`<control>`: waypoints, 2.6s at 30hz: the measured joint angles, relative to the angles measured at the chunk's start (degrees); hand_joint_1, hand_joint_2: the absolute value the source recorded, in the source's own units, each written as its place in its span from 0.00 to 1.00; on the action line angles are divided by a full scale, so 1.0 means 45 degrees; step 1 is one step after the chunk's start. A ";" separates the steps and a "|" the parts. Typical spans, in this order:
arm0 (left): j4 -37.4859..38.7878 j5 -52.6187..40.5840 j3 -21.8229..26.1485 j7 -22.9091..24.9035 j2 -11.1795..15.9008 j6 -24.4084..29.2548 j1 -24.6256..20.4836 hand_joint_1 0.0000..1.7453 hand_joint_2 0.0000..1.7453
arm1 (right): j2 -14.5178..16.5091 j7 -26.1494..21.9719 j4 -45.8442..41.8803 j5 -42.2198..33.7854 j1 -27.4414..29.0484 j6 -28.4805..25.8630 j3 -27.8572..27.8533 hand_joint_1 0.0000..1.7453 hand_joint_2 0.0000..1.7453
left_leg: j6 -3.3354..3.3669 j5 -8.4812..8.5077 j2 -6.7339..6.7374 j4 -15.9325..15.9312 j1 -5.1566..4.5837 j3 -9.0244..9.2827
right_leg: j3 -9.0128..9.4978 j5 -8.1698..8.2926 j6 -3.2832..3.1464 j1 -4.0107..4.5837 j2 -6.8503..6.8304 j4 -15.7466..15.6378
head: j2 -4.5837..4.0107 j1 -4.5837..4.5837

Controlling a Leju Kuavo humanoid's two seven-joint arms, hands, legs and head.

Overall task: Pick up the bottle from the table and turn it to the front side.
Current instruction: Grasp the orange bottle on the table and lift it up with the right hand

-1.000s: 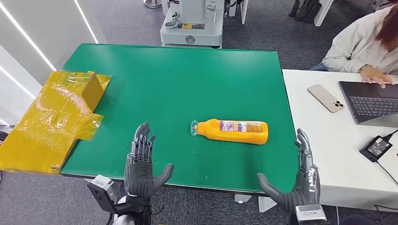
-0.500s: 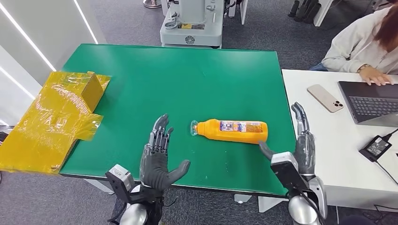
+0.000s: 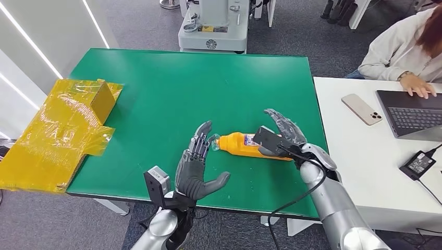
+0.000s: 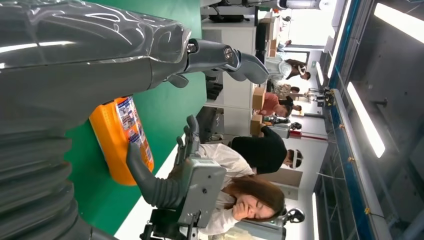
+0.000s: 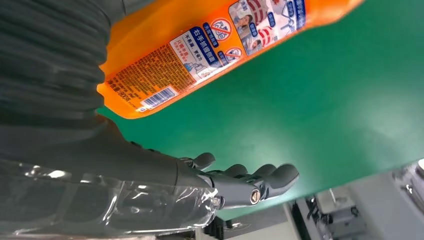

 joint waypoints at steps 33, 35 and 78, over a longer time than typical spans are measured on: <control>0.2054 0.1694 -0.0311 0.0044 0.0053 0.0257 -0.0843 0.00 1.00 | -0.0895 0.1682 0.4616 0.0628 -0.3275 0.3866 0.5060 1.00 1.00 | 0.0002 -0.0002 0.0008 0.0009 0.0002 -0.0003 | 0.0003 0.0003 0.0003 0.0002 0.0012 -0.0005 | 0.0000 0.0002; 0.2055 0.1692 -0.0305 0.0045 0.0061 0.0259 -0.0842 0.00 1.00 | -0.0894 0.1639 0.4617 0.0584 -0.3268 0.3737 0.5121 1.00 1.00 | 0.0002 -0.0002 0.0008 0.0009 0.0001 -0.0003 | 0.0003 0.0004 0.0003 0.0002 0.0012 -0.0004 | 0.0000 0.0002; 0.2412 0.2823 0.0659 0.1278 -0.0402 -0.2635 -0.3169 0.00 1.00 | 0.0767 -0.3632 -0.3486 -0.6251 0.3921 -0.1683 0.0567 1.00 1.00 | -0.0013 0.0044 -0.0037 -0.0004 0.0012 -0.0029 | -0.0012 0.0022 -0.0007 0.0016 -0.0040 0.0001 | 0.0000 0.0003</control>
